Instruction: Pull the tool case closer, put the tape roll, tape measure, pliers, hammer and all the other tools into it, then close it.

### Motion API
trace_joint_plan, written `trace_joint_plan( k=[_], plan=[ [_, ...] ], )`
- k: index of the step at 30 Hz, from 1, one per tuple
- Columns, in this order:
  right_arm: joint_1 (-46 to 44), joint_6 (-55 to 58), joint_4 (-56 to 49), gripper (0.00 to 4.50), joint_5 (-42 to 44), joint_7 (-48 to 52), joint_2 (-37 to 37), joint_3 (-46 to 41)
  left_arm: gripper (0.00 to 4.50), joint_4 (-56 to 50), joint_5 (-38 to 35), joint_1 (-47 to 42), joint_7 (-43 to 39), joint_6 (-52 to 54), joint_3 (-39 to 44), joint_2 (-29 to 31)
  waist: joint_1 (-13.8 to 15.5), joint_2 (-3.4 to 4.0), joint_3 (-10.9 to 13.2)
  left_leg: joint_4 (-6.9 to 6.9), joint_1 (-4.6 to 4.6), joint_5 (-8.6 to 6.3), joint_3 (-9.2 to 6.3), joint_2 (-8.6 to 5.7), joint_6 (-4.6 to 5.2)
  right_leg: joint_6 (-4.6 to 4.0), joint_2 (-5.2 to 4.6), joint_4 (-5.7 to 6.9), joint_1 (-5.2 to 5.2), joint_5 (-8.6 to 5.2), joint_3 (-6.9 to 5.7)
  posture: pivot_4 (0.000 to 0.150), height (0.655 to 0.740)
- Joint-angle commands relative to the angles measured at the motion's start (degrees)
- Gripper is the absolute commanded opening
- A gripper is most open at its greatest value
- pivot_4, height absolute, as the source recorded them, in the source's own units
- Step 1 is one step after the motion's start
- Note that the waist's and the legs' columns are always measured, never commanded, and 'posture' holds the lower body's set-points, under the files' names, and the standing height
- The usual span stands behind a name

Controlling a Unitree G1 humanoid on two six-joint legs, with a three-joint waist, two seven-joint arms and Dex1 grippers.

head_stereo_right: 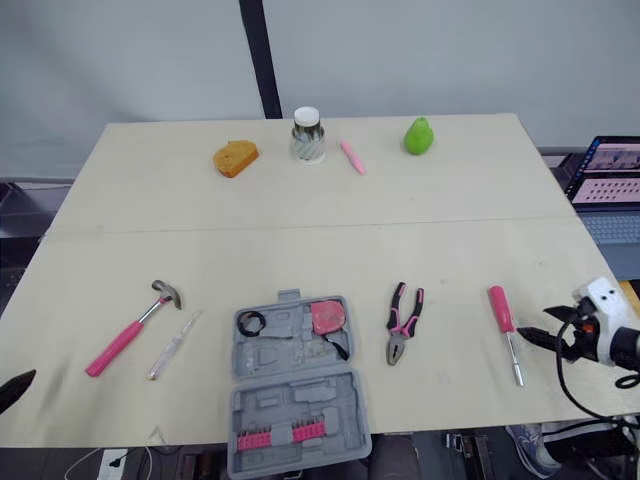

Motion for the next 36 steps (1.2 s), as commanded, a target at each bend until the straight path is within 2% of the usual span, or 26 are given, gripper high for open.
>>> trace_joint_plan(
  k=[1,12,18,22,26,36],
  plan=[
    [-1.1,-2.1,2.0,4.45,-0.1,0.5,-1.7,-1.6,4.50,1.8,0.3,-1.1,-0.1,-2.2,0.9,1.4,-0.2,0.01,0.0,0.00,0.01,0.00,0.01,0.01,-0.01,0.00,0.00,0.01,0.00,0.00,0.00,0.150,0.7400],
    [-1.9,-3.3,3.3,4.45,0.0,0.6,-1.4,-2.0,4.50,3.0,0.9,-4.1,-0.1,-3.3,-1.2,2.3,-1.2,0.03,0.0,-0.01,0.03,-0.03,0.06,0.02,-0.02,0.00,0.00,0.25,0.01,0.00,-0.03,0.150,0.7400],
    [-1.3,-0.6,-1.8,4.45,2.4,2.1,-0.8,-3.1,4.50,0.4,0.4,-3.8,-0.2,-2.9,-2.2,2.0,-1.3,0.06,0.0,-0.02,0.07,-0.05,0.16,0.06,-0.02,0.00,0.01,0.25,0.01,0.00,-0.02,0.150,0.7400],
    [-1.1,3.8,-8.8,4.45,4.5,2.9,-0.3,-3.7,4.50,-2.0,0.2,-3.7,-0.1,-2.4,-2.8,1.4,-1.2,0.06,0.0,-0.01,0.08,-0.06,0.17,0.07,-0.02,0.00,0.00,0.26,0.01,0.01,-0.01,0.150,0.7400],
    [0.3,9.6,-19.1,4.45,7.4,2.3,0.6,-3.8,4.50,-8.8,-0.3,-3.2,0.7,0.5,-4.6,0.0,-1.1,0.06,0.0,-0.01,0.08,-0.06,0.17,0.07,-0.02,0.00,0.00,0.26,0.01,0.01,0.00,0.150,0.7400],
    [9.4,24.6,-47.8,4.45,14.1,-2.9,5.1,-3.4,4.50,-26.3,0.4,-3.5,4.1,7.2,-14.8,-5.3,0.0,0.06,0.0,0.01,0.06,-0.07,0.15,0.08,0.00,-0.01,0.02,0.26,0.02,0.03,0.00,0.150,0.7400]
  ],
)
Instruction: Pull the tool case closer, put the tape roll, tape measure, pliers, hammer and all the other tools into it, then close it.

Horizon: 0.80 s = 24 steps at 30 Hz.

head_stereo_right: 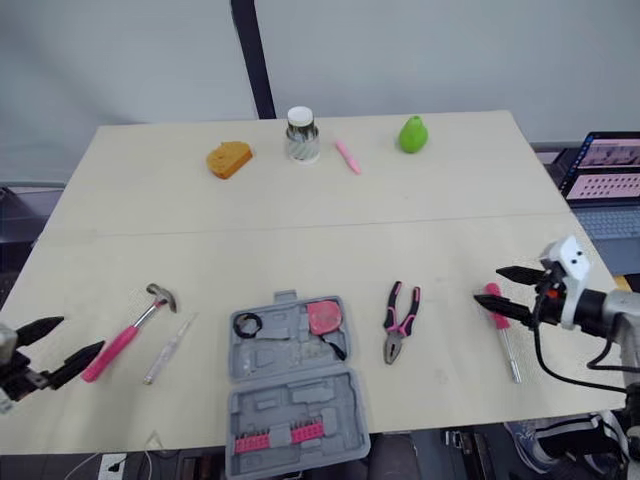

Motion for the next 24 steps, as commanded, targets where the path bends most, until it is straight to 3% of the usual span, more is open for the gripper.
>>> trace_joint_plan(
  k=[1,12,24],
  plan=[
    [3.9,4.7,-10.5,4.45,3.2,-2.8,1.3,-1.4,4.50,-5.6,0.1,-0.3,0.8,0.9,-3.0,-0.8,0.6,-0.02,0.0,0.00,0.01,0.00,0.00,0.00,0.00,0.00,0.01,0.00,0.00,0.00,0.00,0.150,0.7400],
    [16.1,18.6,-41.4,4.45,1.7,-31.4,16.7,1.0,4.50,-19.4,1.4,-11.3,-0.7,3.8,-25.8,-3.3,2.2,-0.02,0.0,0.07,0.00,0.03,-0.03,-0.01,-0.03,-0.03,0.09,0.08,0.00,0.06,0.07,0.150,0.7400],
    [23.5,36.3,-56.8,4.45,1.2,-50.4,26.5,4.4,4.50,-21.4,3.1,-19.7,-6.3,0.5,-39.0,-3.9,2.2,0.00,-0.1,0.06,-0.01,0.05,-0.05,0.10,-0.04,-0.08,0.32,0.05,-0.02,0.04,0.16,0.150,0.7400]
  ],
)
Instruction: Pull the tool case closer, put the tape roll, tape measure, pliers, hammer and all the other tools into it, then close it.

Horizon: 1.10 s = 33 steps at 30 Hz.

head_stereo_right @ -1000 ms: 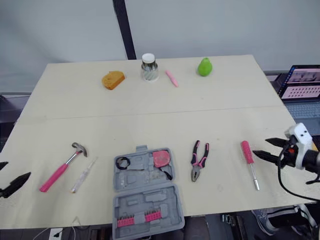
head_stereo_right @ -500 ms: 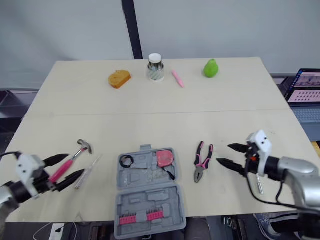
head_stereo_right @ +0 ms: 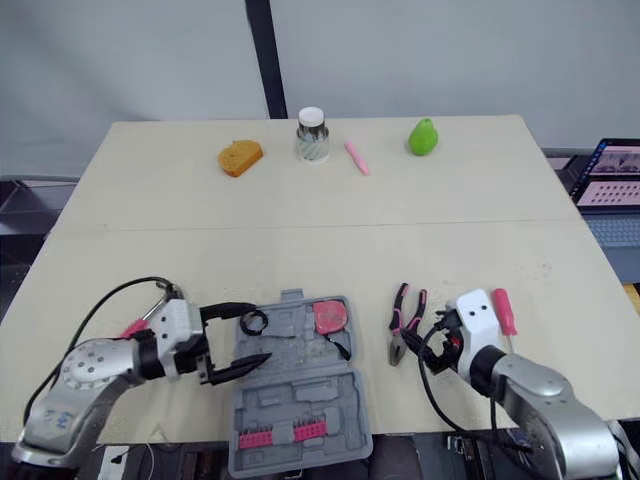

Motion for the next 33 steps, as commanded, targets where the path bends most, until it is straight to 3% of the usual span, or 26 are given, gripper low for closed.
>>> trace_joint_plan(
  k=[1,14,33],
  plan=[
    [2.7,6.3,-5.4,4.45,0.9,-4.1,1.6,1.9,4.50,-2.0,0.4,-1.7,-3.0,-3.1,-2.3,0.2,0.1,0.00,0.0,0.00,-0.02,0.00,-0.03,0.02,-0.01,-0.01,0.03,-0.01,0.00,0.00,-0.01,0.150,0.7400],
    [-2.1,13.9,-2.7,4.45,-2.6,-12.4,7.9,9.0,4.50,0.0,3.3,-5.4,-4.1,-6.1,-6.6,-1.2,-0.1,0.00,0.0,0.03,-0.02,0.00,-0.02,0.10,-0.04,-0.06,0.16,-0.01,-0.02,-0.02,0.05,0.150,0.7400],
    [-3.0,11.8,1.5,4.45,-10.9,-19.5,13.3,11.8,4.50,1.0,4.6,-6.8,-2.8,-6.5,-7.7,-3.4,-0.1,-0.07,-0.1,0.02,-0.01,0.01,-0.02,0.10,-0.04,-0.06,0.17,0.00,-0.03,-0.02,0.07,0.150,0.7400]
  ],
)
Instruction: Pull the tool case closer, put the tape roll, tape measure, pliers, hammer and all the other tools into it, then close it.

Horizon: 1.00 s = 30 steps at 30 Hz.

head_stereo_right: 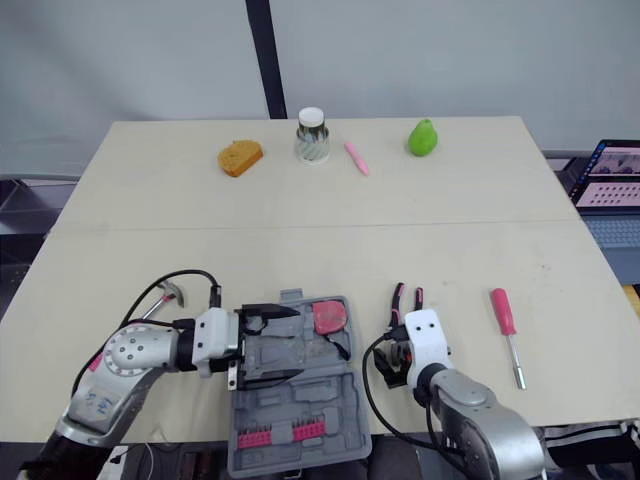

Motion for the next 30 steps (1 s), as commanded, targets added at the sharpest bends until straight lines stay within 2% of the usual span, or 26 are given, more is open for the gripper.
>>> trace_joint_plan(
  k=[1,9,12,17,18,27,30],
  plan=[
    [0.3,-0.7,2.1,4.45,-2.6,-2.7,0.6,-1.2,4.50,-0.1,0.4,0.0,0.3,-1.1,-0.6,-0.6,0.0,-0.01,0.0,0.00,0.00,0.00,0.00,0.00,0.00,0.00,0.00,0.00,0.00,0.00,0.00,0.150,0.7400],
    [0.5,-2.0,3.7,4.45,-4.7,-2.7,0.4,-1.4,4.50,0.7,0.6,0.0,0.3,-1.7,-0.6,-0.9,0.0,-0.03,0.0,0.00,0.00,0.00,0.00,0.00,0.00,0.00,0.00,-0.01,0.00,0.00,0.01,0.150,0.7400],
    [0.8,-2.3,3.8,3.62,-5.4,-2.3,0.2,-1.2,4.50,0.9,0.7,0.0,0.3,-1.9,-0.7,-1.1,0.0,-0.03,0.0,0.00,0.00,0.00,0.00,0.00,0.01,0.00,0.00,-0.01,0.00,0.00,0.01,0.150,0.7400],
    [0.9,-2.8,4.4,1.22,-6.7,-2.1,0.0,-1.7,4.50,1.2,0.9,0.1,0.6,-2.1,-0.9,-1.6,0.0,-0.03,0.0,-0.01,0.00,0.00,0.00,0.02,0.00,0.00,0.01,-0.02,0.00,0.00,0.00,0.150,0.7400],
    [0.9,-2.9,4.4,0.93,-6.7,-2.0,0.0,-1.7,4.50,1.3,0.9,0.1,0.7,-2.2,-0.9,-1.6,0.0,-0.03,0.0,-0.01,0.00,0.00,0.00,0.02,0.00,0.00,0.01,-0.02,0.00,0.00,0.00,0.150,0.7400],
    [0.7,-5.0,5.4,0.94,-6.9,-0.4,-2.3,-1.6,4.50,1.3,1.1,0.3,1.0,-2.3,-0.9,-1.9,0.1,-0.03,0.0,-0.01,0.00,0.00,0.00,0.01,0.01,0.00,0.00,-0.03,0.01,0.00,0.01,0.150,0.7400],
    [-0.3,-8.6,5.4,0.94,-6.4,4.1,-7.1,-1.4,4.50,1.3,0.9,0.9,2.0,-2.2,0.1,-2.1,0.1,-0.03,0.0,-0.01,-0.01,-0.01,0.00,0.00,0.02,0.00,0.00,-0.04,0.00,0.00,0.01,0.150,0.7400]
  ],
)
